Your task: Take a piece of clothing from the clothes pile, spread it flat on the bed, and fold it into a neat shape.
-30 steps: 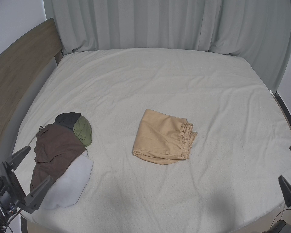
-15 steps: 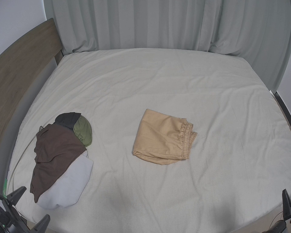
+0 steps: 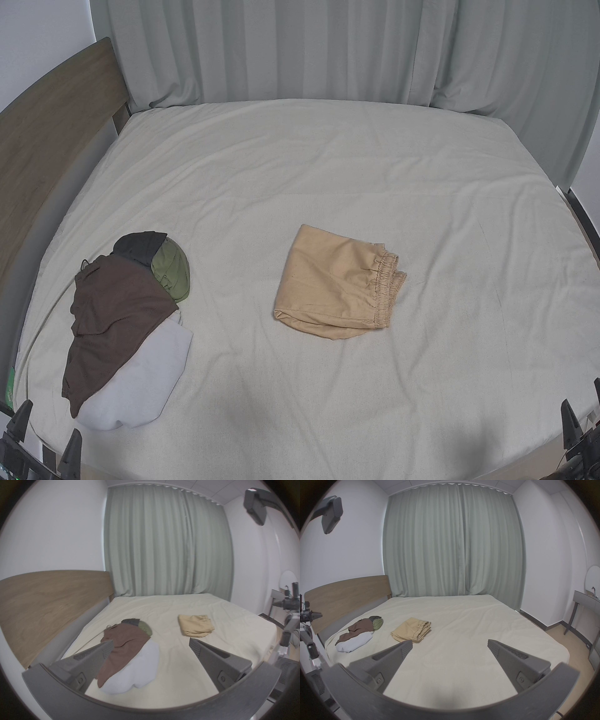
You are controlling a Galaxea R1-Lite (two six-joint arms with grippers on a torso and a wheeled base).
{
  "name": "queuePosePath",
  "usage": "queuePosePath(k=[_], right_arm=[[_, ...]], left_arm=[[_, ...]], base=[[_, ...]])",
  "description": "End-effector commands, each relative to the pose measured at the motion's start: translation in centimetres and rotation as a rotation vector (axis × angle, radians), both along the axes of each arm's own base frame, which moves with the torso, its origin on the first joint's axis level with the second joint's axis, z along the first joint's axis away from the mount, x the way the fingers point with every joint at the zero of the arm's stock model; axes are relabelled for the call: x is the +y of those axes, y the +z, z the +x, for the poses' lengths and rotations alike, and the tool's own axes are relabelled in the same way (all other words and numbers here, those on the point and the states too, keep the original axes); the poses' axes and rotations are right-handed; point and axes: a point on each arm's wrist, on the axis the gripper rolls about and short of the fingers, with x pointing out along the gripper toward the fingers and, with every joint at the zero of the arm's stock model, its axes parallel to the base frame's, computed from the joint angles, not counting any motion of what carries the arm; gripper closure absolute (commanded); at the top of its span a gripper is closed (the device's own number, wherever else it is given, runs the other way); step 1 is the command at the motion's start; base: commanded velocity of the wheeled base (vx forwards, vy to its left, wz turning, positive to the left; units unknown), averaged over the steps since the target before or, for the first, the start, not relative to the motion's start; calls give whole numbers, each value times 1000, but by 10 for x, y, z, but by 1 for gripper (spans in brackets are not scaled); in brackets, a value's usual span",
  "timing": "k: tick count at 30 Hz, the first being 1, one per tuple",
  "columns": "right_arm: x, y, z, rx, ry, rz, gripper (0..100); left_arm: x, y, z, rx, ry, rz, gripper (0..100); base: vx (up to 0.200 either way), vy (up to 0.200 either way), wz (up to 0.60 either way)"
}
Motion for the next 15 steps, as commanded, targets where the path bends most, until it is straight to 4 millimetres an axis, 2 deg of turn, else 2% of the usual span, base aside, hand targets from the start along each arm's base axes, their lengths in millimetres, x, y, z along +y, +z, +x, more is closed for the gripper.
queuePosePath(k=[1,15], right_arm=[[0,-6,0,5,-27,3,0],[0,-6,0,7,-24,-14,0]], left_arm=[[0,-8,-3,-15,51,-20,0],[0,-7,-3,-16,50,-38,0]], base=[[0,0,0],[0,0,0]])
